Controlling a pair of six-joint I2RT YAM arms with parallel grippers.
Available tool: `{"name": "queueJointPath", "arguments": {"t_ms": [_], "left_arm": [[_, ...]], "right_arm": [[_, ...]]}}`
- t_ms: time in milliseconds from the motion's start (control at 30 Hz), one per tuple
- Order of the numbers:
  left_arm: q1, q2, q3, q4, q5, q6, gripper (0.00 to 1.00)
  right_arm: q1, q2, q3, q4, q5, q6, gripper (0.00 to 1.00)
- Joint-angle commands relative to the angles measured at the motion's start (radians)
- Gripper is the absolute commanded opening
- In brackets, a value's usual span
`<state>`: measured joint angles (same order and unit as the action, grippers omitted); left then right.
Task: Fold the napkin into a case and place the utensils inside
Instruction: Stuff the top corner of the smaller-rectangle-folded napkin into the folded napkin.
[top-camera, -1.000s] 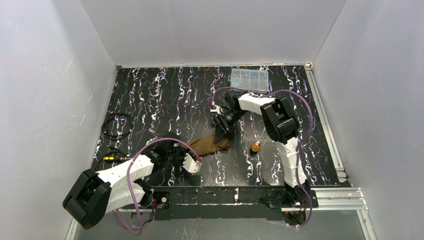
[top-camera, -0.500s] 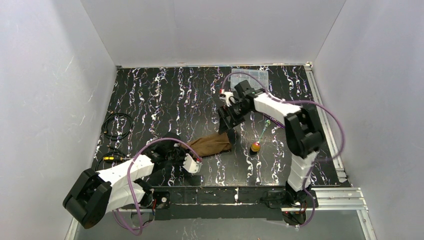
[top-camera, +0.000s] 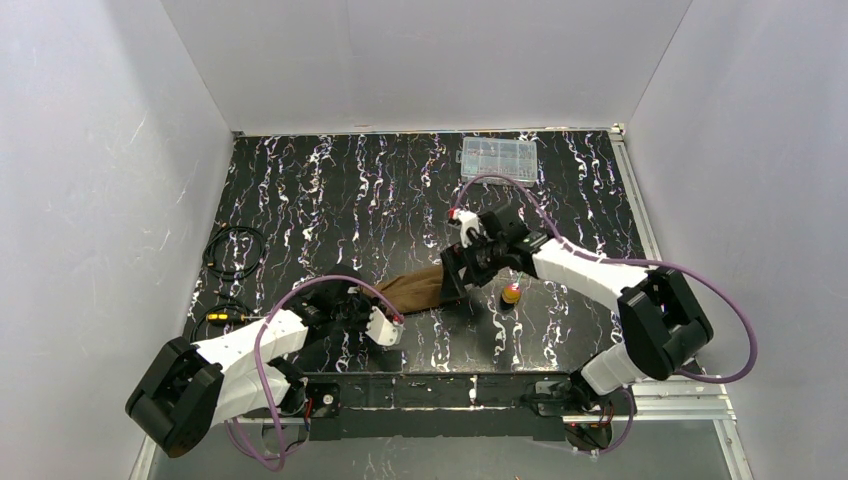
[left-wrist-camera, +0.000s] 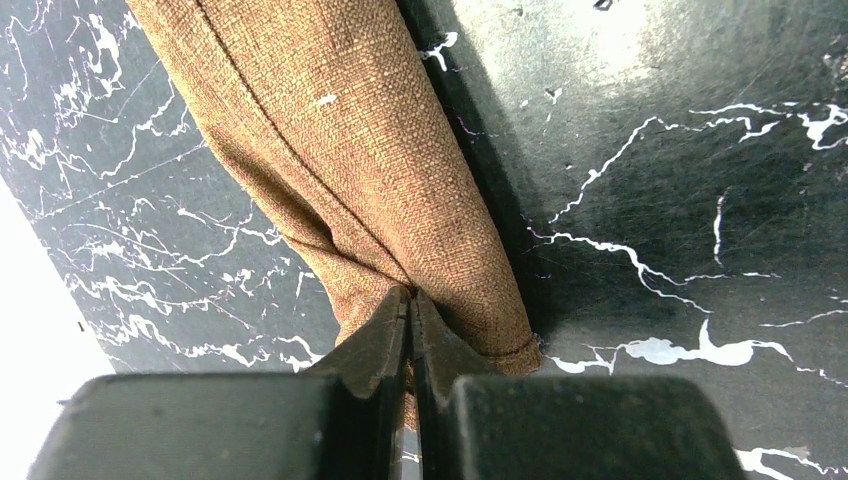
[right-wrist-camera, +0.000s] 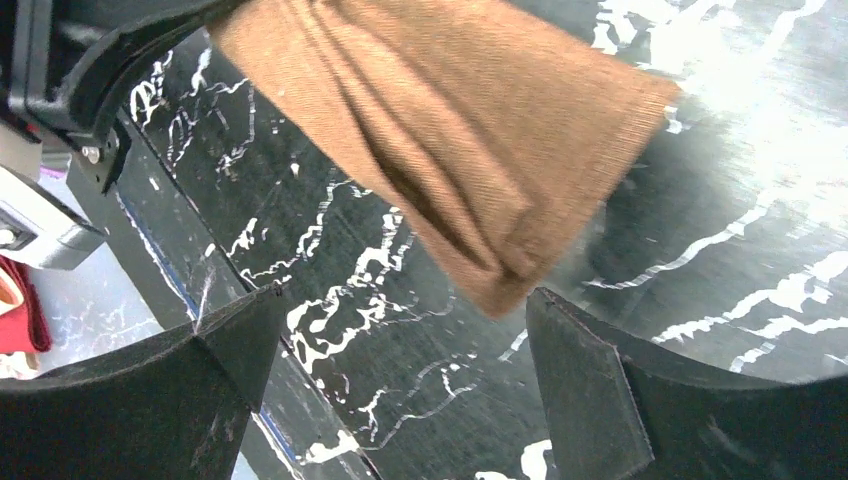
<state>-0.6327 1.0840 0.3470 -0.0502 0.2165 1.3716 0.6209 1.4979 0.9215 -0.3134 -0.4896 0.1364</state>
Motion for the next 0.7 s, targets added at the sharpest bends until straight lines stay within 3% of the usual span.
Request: {"name": "queueJointPath", "arguments": {"t_ms": [0, 67, 100, 167, 233, 267, 333, 367, 400, 533, 667], "left_arm": [[0.000, 0.016, -0.012, -0.111, -0.022, -0.063, 0.00], [-0.001, 0.015, -0.007, -0.115, -0.024, -0.071, 0.00], [0.001, 0.013, -0.009, -0.115, -0.024, -0.070, 0.00], [0.000, 0.012, -0.016, -0.110, -0.024, -0.064, 0.00], [0.001, 0.015, -0.019, -0.110, -0.024, -0.058, 0.00], [0.000, 0.013, -0.019, -0.110, -0.024, -0.058, 0.00], [-0.001, 0.009, -0.017, -0.112, -0.025, -0.057, 0.00], [-0.001, 0.007, -0.018, -0.115, -0.025, -0.056, 0.00], [0.000, 0.004, -0.017, -0.117, -0.025, -0.055, 0.00], [0.000, -0.005, -0.023, -0.121, -0.022, -0.053, 0.00], [0.000, -0.007, -0.027, -0.122, -0.024, -0.056, 0.00]], "right_arm": [[0.118, -0.072, -0.044, 0.169, 0.116, 0.108, 0.99], [0.167, -0.080, -0.062, 0.224, 0.133, 0.147, 0.98], [0.177, -0.072, -0.074, 0.252, 0.128, 0.164, 0.93], [0.179, -0.047, -0.099, 0.317, 0.096, 0.188, 0.80], [0.179, -0.015, -0.097, 0.357, 0.082, 0.180, 0.58], [0.181, -0.005, -0.090, 0.363, 0.082, 0.166, 0.56], [0.179, 0.000, -0.067, 0.357, 0.072, 0.113, 0.67], [0.179, 0.001, -0.044, 0.335, 0.085, 0.085, 0.94], [0.179, 0.007, -0.019, 0.273, 0.102, 0.051, 0.98], [0.175, 0.054, 0.122, 0.048, 0.208, -0.107, 0.99], [0.155, 0.012, 0.134, -0.019, 0.299, -0.111, 0.99]]}}
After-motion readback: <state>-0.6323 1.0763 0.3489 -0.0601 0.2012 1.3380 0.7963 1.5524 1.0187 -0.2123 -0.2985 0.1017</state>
